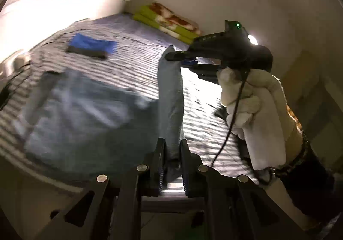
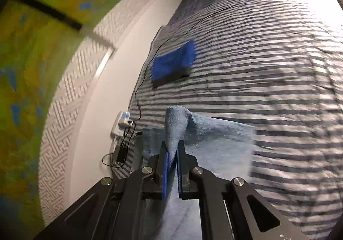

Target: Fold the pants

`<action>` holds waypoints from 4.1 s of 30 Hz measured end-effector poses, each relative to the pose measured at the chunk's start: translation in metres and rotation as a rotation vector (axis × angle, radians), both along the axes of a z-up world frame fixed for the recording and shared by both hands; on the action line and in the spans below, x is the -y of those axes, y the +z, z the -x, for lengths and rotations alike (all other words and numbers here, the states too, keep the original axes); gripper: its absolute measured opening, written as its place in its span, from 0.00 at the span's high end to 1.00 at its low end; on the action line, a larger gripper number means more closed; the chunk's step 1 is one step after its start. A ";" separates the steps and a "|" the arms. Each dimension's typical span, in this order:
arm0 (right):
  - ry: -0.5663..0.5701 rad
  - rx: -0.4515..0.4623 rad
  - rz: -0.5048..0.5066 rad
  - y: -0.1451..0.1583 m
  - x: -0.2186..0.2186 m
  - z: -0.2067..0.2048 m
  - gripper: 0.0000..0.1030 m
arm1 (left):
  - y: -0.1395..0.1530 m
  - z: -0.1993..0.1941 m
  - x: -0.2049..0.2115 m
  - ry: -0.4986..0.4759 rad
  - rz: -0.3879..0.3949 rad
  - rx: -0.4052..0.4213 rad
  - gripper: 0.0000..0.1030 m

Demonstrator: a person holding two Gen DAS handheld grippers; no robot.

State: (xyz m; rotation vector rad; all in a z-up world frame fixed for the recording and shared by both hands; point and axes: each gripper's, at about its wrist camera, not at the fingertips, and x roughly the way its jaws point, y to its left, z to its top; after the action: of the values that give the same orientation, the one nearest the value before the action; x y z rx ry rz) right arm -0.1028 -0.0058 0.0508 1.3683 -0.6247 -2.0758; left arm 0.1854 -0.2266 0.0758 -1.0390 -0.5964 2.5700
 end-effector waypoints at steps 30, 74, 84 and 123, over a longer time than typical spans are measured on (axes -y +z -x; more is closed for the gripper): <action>0.272 0.005 -0.316 -0.098 0.285 0.041 0.84 | -0.133 -0.001 0.228 0.370 -0.182 0.184 0.87; 0.159 -0.455 -0.316 -0.063 0.055 -0.082 0.63 | -0.054 0.110 0.127 0.197 0.306 0.156 0.77; 0.055 -0.283 -0.332 -0.105 0.077 0.029 0.63 | -0.088 0.219 0.130 0.222 0.339 0.237 0.75; 0.342 -0.242 -0.445 -0.129 0.097 -0.129 0.61 | -0.114 0.071 0.139 0.291 0.356 0.346 0.68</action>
State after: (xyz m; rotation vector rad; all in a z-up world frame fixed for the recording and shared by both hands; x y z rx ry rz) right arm 0.0261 -0.1025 -0.0783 1.3081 0.1770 -2.1153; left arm 0.1143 -0.3656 -0.0382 -1.6474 -0.3973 2.8368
